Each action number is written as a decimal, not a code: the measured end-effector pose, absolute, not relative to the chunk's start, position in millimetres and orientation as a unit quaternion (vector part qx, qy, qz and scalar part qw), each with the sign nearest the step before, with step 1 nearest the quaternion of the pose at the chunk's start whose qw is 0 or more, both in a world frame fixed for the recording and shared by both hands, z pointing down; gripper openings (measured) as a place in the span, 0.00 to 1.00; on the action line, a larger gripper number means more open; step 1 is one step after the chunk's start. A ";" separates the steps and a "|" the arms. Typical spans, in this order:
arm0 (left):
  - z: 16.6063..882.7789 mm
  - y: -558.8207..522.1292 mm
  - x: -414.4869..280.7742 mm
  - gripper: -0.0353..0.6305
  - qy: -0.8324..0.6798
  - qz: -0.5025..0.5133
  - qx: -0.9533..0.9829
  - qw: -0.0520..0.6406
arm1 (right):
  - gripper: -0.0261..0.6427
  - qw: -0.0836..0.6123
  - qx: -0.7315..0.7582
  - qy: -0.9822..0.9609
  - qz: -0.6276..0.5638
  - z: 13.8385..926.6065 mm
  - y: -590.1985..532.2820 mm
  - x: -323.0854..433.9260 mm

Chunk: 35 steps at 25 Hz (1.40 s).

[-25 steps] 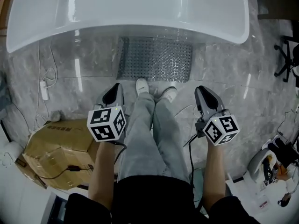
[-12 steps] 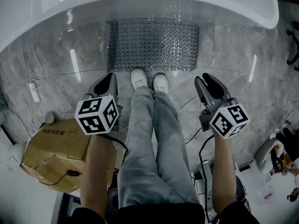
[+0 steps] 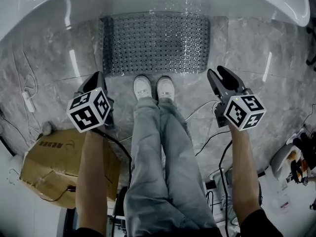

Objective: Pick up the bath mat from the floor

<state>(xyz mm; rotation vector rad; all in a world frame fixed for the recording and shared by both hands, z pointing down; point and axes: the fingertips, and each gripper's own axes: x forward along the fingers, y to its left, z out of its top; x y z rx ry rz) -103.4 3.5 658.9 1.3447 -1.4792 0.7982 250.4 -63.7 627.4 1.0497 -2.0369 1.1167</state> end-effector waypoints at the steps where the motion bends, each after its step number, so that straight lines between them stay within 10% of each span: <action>1: 665.9 2.7 -108.3 0.08 -0.603 0.331 0.548 0.476 | 0.30 0.296 0.394 -0.762 0.420 635.7 -66.1 252.4; 35: 918.7 21.1 -170.0 0.46 -0.501 0.468 0.528 0.501 | 0.50 0.454 0.412 -0.684 0.396 908.7 -66.0 329.5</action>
